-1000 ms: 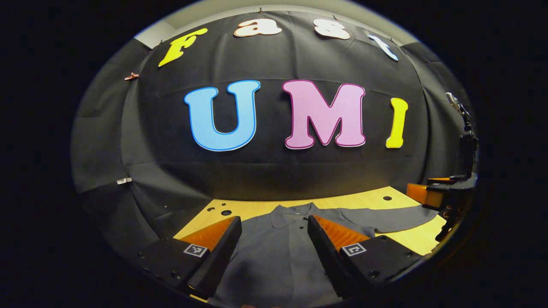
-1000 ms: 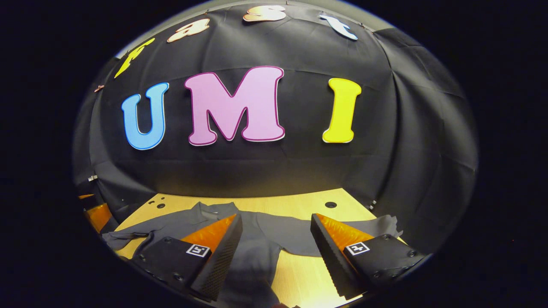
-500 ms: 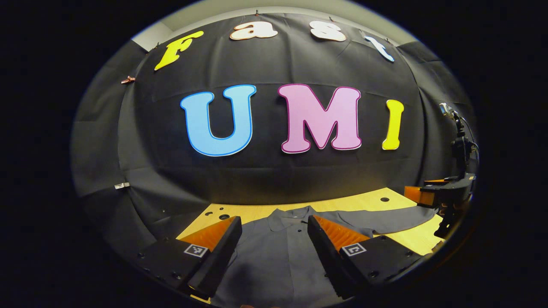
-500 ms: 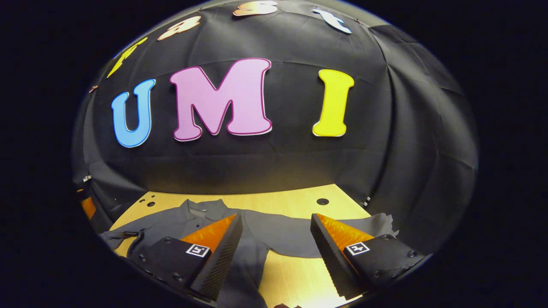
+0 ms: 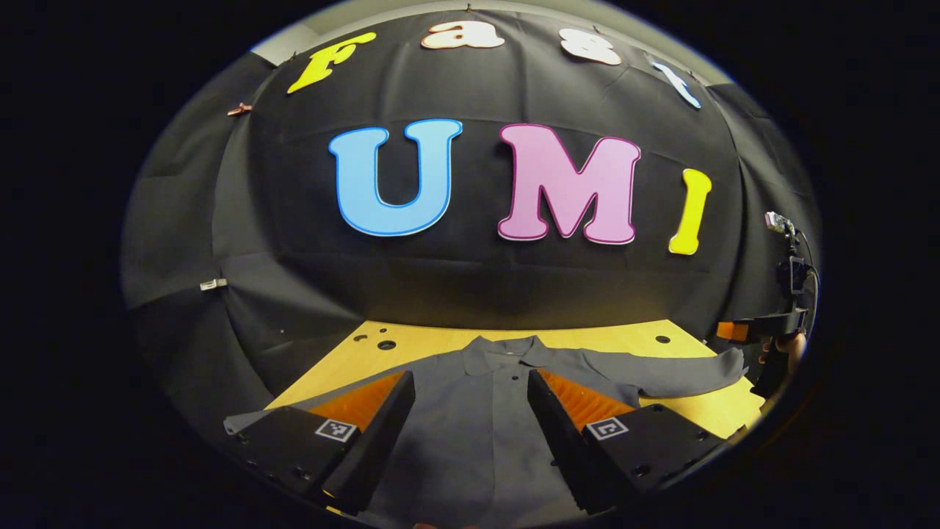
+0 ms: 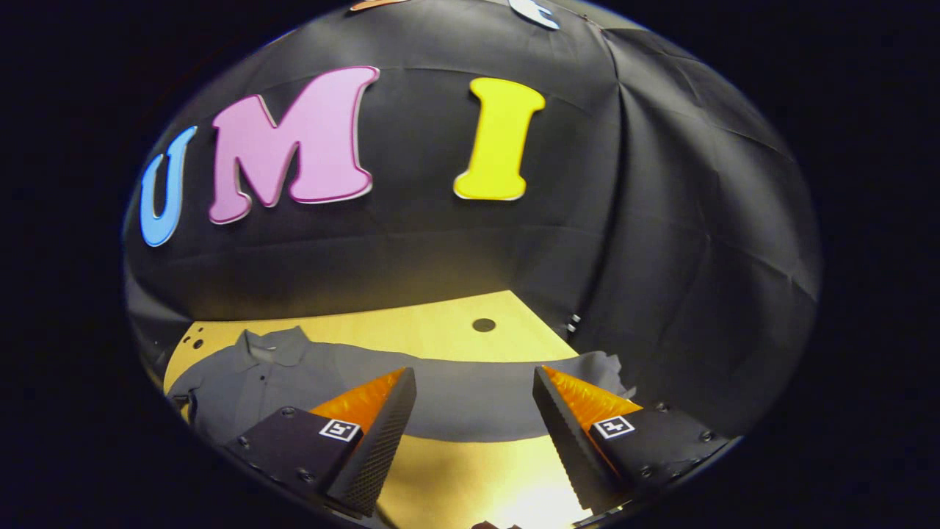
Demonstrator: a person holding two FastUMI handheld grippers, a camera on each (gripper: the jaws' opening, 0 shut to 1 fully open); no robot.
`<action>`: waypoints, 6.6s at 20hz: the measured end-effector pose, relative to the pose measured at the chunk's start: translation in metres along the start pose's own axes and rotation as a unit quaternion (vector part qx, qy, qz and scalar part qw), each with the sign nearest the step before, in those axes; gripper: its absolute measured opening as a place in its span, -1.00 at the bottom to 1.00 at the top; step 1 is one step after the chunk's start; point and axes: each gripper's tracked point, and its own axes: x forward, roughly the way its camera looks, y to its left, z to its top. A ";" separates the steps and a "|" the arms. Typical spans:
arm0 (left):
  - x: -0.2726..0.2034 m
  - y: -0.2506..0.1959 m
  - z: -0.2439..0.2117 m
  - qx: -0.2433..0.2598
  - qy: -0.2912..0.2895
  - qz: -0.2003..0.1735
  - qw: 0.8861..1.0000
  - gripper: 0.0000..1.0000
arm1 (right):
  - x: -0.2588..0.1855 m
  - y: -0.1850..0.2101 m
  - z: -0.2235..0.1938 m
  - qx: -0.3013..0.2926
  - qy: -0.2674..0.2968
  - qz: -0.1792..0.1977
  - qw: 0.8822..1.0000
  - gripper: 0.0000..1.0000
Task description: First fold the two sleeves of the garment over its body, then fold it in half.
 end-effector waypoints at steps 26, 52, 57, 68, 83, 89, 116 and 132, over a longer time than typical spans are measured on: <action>0.039 -0.005 -0.027 0.017 0.071 0.014 0.997 0.96 | 0.158 -0.215 -0.134 0.111 0.184 -0.186 0.959 0.96; 0.017 0.038 -0.038 -0.008 0.076 0.036 0.996 0.96 | 0.131 -0.106 -0.023 0.032 0.130 -0.068 0.989 -0.86; 0.001 0.074 -0.034 -0.019 0.066 0.052 0.996 0.96 | 0.108 -0.008 0.031 0.016 0.101 -0.002 0.995 -0.86; -0.042 0.183 -0.062 -0.073 0.075 0.146 0.984 0.96 | 0.043 0.265 0.056 -0.019 0.081 0.183 0.979 -0.86; -0.094 0.295 -0.103 -0.114 0.083 0.248 0.958 0.99 | -0.066 0.561 -0.120 -0.121 0.148 0.328 0.925 -0.81; -0.118 0.335 -0.136 -0.126 0.099 0.288 0.944 0.99 | -0.097 0.583 -0.151 -0.148 0.164 0.367 0.904 -0.12; 0.036 0.380 -0.250 -0.093 0.267 0.190 0.940 0.55 | -0.198 0.236 -0.047 -0.106 0.078 0.218 0.967 0.97; 0.054 0.344 -0.153 -0.157 0.182 0.140 0.961 -0.89 | -0.195 0.156 -0.026 -0.076 0.060 0.152 0.984 0.97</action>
